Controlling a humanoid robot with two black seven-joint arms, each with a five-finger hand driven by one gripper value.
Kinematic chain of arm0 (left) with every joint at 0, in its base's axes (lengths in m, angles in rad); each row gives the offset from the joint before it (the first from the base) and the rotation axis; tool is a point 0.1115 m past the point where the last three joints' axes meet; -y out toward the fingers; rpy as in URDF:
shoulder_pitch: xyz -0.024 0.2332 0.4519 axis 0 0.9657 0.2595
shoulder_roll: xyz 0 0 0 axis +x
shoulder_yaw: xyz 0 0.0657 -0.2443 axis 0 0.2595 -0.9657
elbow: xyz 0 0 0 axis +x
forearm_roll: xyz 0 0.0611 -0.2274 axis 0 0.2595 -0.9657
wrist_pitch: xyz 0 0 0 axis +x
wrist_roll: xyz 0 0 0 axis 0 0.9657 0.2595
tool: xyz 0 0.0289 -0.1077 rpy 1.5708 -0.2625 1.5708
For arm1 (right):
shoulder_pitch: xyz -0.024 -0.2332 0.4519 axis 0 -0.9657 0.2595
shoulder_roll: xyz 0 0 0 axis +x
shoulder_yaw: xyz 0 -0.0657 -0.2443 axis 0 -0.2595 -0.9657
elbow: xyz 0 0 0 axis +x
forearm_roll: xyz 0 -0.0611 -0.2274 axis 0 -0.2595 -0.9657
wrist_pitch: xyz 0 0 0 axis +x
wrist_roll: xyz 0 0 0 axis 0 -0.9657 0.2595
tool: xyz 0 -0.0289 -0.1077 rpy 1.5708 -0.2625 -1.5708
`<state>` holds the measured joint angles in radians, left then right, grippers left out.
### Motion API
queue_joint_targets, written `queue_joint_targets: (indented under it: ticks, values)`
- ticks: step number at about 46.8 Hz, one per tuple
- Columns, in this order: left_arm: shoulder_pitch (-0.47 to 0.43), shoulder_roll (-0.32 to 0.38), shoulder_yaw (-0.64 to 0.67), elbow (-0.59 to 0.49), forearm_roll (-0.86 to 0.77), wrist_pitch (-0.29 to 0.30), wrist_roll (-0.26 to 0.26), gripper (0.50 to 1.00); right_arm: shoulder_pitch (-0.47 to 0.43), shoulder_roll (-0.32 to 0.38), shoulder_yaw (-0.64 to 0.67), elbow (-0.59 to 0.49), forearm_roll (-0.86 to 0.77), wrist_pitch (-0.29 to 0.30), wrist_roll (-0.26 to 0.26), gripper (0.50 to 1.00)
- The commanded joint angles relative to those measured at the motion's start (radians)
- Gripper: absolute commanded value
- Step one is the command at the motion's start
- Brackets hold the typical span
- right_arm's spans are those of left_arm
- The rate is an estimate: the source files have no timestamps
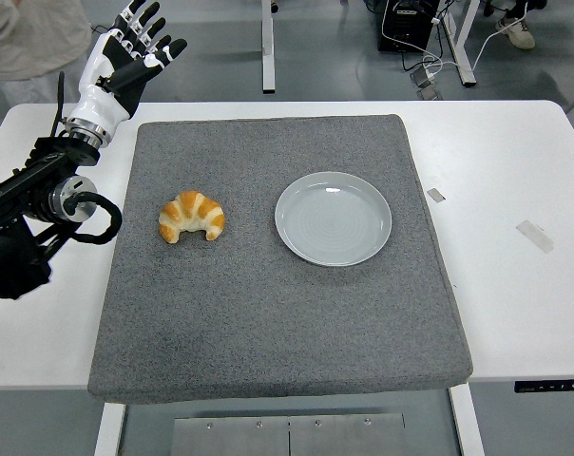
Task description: Place the bread on the plate
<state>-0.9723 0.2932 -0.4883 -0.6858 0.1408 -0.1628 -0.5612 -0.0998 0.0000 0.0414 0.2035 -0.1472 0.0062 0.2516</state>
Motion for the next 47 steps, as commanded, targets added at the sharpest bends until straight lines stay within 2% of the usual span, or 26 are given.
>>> queue_joint_targets:
  ticks: [1,3,7,17,29,37,47]
  values:
    - [-0.023,0.044,0.049,-0.008,0.031,-0.088,-0.050,0.978,0.000,0.000,0.000,-0.001,0.000,0.000,0.000,1.000]
    - [-0.035,0.058,0.059,-0.009,0.069,-0.138,-0.050,0.978,0.000,0.000,0.000,-0.001,0.000,0.000,0.000,1.000]
    - [-0.048,0.090,0.063,-0.017,0.178,-0.196,-0.050,0.978,0.000,0.000,0.000,-0.001,0.000,0.000,-0.002,1.000]
    - [-0.101,0.164,0.171,-0.035,0.468,-0.284,-0.050,0.978,0.000,0.000,0.000,-0.001,0.000,0.000,0.000,1.000]
    - [-0.209,0.241,0.378,-0.034,0.733,-0.285,-0.050,0.978,0.000,0.000,-0.001,-0.001,0.000,0.000,0.000,1.000]
    - [-0.209,0.259,0.421,-0.028,0.865,-0.268,-0.050,0.978,0.002,0.000,0.000,-0.001,0.000,0.000,0.000,1.000]
    - [-0.183,0.268,0.433,-0.027,1.028,-0.198,-0.050,0.977,0.002,0.000,0.000,-0.001,0.000,0.000,0.000,1.000]
